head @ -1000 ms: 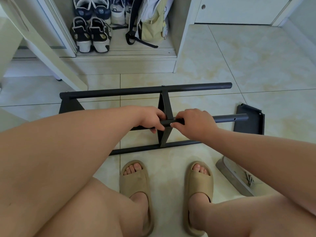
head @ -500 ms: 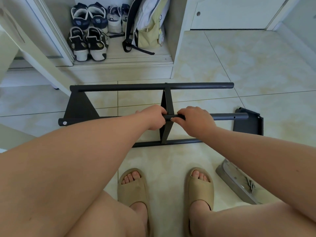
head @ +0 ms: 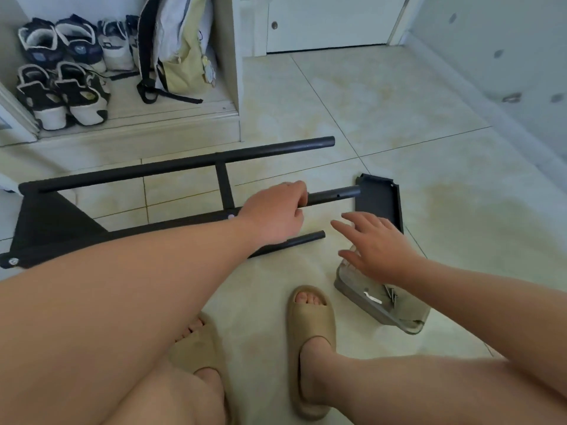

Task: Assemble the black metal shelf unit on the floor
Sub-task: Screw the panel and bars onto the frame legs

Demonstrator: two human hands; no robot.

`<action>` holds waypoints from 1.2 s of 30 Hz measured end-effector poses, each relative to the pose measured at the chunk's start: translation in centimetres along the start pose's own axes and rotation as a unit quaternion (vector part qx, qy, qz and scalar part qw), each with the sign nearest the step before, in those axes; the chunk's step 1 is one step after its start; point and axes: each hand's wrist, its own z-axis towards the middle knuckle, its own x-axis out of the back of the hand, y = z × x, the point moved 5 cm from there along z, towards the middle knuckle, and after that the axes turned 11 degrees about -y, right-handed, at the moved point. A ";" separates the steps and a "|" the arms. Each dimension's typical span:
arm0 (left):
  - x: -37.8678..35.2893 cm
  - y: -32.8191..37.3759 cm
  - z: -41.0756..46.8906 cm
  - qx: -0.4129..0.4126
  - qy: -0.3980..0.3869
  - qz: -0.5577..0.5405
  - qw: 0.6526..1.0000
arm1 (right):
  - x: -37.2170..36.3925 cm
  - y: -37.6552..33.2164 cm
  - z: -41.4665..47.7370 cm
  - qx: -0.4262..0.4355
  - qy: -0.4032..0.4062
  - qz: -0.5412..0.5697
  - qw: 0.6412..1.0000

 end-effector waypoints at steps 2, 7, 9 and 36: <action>-3.1 1.9 1.5 0.020 -0.104 -0.007 0.994 | -1.9 2.4 -1.0 -0.026 -0.022 0.006 0.999; -11.5 4.2 3.6 0.047 -0.299 -0.004 0.953 | -7.7 7.1 -1.6 -0.067 -0.098 0.044 0.992; -14.0 4.1 4.8 0.064 -0.316 -0.028 0.946 | -10.2 8.5 -1.1 -0.072 -0.136 0.064 0.986; -24.6 1.0 11.5 0.132 -0.316 -0.332 0.879 | -24.1 7.3 9.9 -0.043 -0.117 0.258 0.958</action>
